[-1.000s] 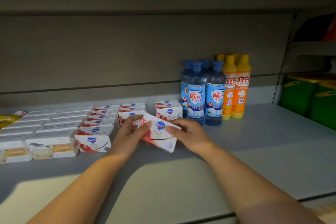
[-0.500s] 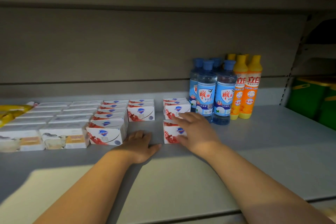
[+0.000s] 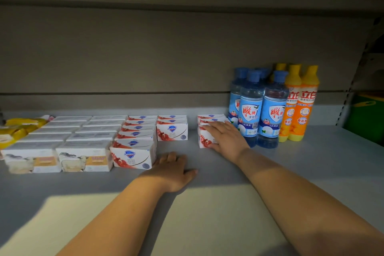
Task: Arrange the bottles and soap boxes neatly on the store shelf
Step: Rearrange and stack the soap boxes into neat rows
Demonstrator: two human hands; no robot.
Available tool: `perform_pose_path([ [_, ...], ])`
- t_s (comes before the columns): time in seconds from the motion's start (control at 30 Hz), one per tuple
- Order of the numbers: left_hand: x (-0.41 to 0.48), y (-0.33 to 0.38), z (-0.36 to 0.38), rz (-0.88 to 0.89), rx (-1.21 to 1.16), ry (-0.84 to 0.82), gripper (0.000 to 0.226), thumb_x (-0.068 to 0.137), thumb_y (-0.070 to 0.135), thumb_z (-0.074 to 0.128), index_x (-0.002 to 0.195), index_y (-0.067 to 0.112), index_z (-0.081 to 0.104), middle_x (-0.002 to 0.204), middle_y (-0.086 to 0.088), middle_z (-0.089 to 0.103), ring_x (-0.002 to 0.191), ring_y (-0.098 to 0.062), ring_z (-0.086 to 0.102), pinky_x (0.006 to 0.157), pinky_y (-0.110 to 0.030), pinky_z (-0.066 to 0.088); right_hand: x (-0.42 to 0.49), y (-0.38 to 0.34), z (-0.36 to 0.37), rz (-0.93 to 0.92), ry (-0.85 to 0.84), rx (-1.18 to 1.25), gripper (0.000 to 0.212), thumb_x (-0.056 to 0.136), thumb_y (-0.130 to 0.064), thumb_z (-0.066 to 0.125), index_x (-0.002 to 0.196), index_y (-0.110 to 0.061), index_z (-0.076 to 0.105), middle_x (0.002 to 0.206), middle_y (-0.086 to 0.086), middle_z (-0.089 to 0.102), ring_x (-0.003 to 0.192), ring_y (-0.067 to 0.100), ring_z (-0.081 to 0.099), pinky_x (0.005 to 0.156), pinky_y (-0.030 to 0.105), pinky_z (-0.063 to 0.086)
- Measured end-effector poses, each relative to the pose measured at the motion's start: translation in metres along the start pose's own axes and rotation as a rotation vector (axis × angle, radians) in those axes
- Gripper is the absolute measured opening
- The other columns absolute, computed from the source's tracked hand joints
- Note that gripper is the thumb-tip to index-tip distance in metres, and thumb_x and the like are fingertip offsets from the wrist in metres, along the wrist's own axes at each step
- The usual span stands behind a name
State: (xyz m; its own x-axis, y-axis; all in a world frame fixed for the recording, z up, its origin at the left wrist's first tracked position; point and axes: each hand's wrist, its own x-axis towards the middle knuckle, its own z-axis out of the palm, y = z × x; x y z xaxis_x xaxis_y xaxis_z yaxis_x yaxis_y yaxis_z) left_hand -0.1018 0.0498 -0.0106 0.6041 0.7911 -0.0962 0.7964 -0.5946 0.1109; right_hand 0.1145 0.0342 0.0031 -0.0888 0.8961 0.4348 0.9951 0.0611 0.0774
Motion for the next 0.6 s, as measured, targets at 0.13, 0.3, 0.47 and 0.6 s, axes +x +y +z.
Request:
perform_pose_path([
  [0.13,-0.001,0.002,-0.001,-0.001,-0.003,0.006,0.063,0.094,0.06,0.028,0.144,0.02,0.026,0.152,-0.008,0.021,0.14,-0.028,0.016,0.113,-0.038,0.016,0.008,0.011,0.008,0.009,0.028,-0.019,0.062,0.09,-0.039,0.054,0.145,-0.027,0.029,0.15,-0.002,0.033,0.138,0.018,0.027,0.114,0.029,0.004],
  [0.3,-0.001,0.002,-0.001,-0.01,-0.008,-0.014,0.062,0.094,0.059,0.029,0.143,0.02,0.026,0.151,-0.008,0.02,0.14,-0.03,0.016,0.112,-0.038,0.016,0.009,0.016,0.015,-0.007,0.051,-0.045,0.06,0.09,-0.043,0.052,0.144,-0.025,0.032,0.149,0.0,0.034,0.135,0.021,0.03,0.113,0.033,0.014],
  [0.47,0.001,0.002,0.0,-0.029,-0.005,-0.027,0.063,0.094,0.061,0.028,0.142,0.021,0.026,0.15,-0.009,0.021,0.14,-0.031,0.015,0.112,-0.039,0.016,0.01,0.013,0.018,0.011,0.065,-0.096,0.06,0.09,-0.048,0.048,0.143,-0.025,0.034,0.148,-0.001,0.035,0.135,0.021,0.032,0.111,0.034,0.019],
  [0.6,0.0,0.003,0.0,-0.032,-0.014,-0.019,0.064,0.093,0.061,0.028,0.143,0.02,0.026,0.151,-0.009,0.02,0.14,-0.03,0.014,0.113,-0.038,0.015,0.007,0.005,0.012,-0.048,0.172,-0.113,0.064,0.083,-0.043,0.061,0.137,-0.014,0.044,0.144,0.006,0.044,0.135,0.024,0.037,0.114,0.043,0.017],
])
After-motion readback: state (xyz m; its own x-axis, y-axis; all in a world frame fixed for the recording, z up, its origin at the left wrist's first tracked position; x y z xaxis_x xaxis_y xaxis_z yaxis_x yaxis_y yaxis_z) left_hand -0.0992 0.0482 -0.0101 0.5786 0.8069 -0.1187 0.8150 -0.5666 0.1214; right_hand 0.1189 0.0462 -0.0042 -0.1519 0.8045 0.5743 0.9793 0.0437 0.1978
